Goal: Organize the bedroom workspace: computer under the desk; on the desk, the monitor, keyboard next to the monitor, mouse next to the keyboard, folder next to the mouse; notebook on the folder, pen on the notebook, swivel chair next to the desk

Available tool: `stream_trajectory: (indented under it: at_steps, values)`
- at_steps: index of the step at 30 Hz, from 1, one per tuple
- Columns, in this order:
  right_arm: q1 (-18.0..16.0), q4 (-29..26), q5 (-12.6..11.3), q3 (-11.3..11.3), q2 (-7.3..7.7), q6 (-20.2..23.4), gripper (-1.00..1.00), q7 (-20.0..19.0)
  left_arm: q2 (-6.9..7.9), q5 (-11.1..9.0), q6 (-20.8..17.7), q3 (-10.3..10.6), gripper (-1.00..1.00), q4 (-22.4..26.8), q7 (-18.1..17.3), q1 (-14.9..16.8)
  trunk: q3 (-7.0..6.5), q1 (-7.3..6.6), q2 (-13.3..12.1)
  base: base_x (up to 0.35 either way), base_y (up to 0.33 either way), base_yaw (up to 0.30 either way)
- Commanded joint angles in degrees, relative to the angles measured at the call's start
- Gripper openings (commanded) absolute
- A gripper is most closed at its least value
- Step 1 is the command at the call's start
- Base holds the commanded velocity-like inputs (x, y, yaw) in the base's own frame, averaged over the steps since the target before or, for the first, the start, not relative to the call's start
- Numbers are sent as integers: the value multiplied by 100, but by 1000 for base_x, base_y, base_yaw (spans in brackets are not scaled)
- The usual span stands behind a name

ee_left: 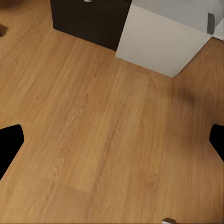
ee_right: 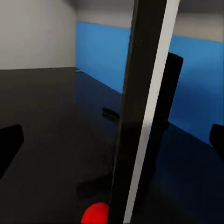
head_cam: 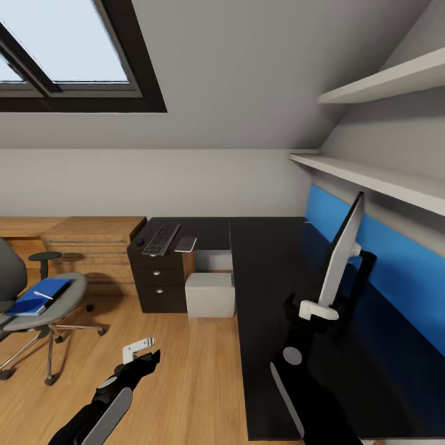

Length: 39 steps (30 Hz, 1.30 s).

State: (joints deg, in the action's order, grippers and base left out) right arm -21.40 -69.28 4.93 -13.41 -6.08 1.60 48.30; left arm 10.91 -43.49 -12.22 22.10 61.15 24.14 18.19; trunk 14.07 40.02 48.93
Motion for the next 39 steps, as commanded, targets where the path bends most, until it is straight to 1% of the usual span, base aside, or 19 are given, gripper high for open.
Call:
stream_trajectory:
  at_steps: [1,9,11,14,23,24,26,28,30,33,34,36,39]
  values:
    - [-5,2,25,-4,17,17,100,22,8,-37,-9,24,100,10,48,5,8,4,6,292,0,0]
    - [-5,1,23,4,155,17,100,43,8,-43,-9,31,100,10,52,7,8,4,6,253,0,0]
    - [-5,1,14,5,237,17,100,46,8,-44,-9,31,100,10,57,8,8,4,6,83,0,0]
    - [-5,2,4,5,307,15,100,51,8,-45,-9,31,100,10,62,8,8,4,6,36,0,0]
    - [-5,46,-4,48,342,-116,100,54,8,-45,-9,31,100,10,65,9,8,4,6,6,0,0]
    - [-5,49,-6,84,341,-119,100,55,8,-45,-9,31,100,10,65,9,8,4,6,0,0,0]
    - [-5,52,-13,238,339,-122,100,52,8,-45,-9,31,100,10,65,9,8,4,6,0,0,0]
    - [-5,53,-18,342,338,-123,100,46,8,-45,-9,31,100,10,63,9,8,4,6,0,0,0]
    - [-5,54,-35,522,333,-114,100,37,8,-40,-9,31,100,10,64,9,8,4,6,0,0,0]
    - [-5,54,-81,616,334,-106,100,33,8,-38,-9,31,100,10,65,9,8,4,6,0,0,0]
    - [-5,55,-131,648,332,-100,100,32,8,-37,-9,31,100,10,64,9,8,4,6,0,0,0]
    - [-5,55,-190,671,334,-84,100,31,8,-35,-9,31,100,10,64,9,8,4,6,0,0,0]
    - [-5,55,-210,678,335,-76,100,31,8,-33,-9,31,100,10,65,9,8,4,6,-2,-2,0]
